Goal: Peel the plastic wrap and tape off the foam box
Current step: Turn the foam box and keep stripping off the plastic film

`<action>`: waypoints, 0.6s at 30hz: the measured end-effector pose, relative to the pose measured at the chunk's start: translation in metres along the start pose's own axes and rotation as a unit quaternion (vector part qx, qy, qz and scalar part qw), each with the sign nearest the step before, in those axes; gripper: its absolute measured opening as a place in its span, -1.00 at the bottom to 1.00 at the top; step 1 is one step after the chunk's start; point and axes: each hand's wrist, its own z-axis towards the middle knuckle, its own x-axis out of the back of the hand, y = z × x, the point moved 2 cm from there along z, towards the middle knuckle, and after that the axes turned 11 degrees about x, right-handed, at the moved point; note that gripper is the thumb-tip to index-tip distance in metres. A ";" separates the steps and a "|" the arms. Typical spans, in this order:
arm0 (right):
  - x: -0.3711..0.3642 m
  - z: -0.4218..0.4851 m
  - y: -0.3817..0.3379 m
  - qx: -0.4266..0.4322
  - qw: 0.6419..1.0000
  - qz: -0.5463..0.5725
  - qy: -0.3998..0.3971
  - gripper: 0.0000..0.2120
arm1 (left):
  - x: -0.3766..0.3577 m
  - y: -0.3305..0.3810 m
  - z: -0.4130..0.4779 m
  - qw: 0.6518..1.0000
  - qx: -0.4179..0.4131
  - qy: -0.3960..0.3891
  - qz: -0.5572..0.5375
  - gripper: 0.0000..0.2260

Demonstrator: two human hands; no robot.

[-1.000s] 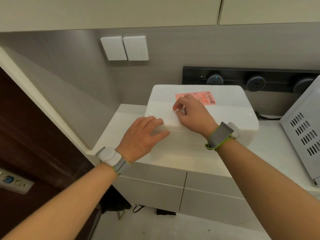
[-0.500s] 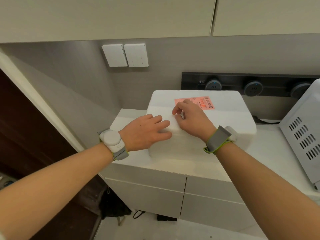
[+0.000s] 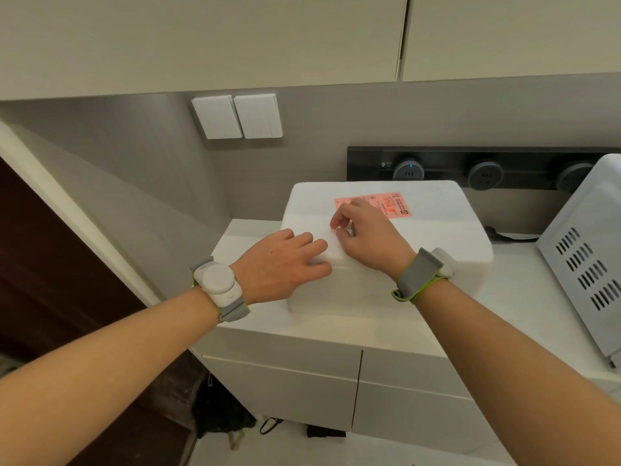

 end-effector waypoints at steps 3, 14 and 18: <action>0.000 0.000 -0.001 0.001 1.000 0.000 0.002 -0.85 | 0.002 0.001 0.002 1.000 0.001 0.000 -0.002 -0.77; 0.000 0.000 0.000 -0.001 1.000 0.002 0.003 -0.85 | 0.002 0.004 0.004 1.000 0.009 -0.024 -0.001 -0.74; 0.000 0.000 0.000 -0.003 1.000 0.001 0.002 -0.85 | 0.001 0.005 0.004 1.000 0.009 -0.028 -0.003 -0.73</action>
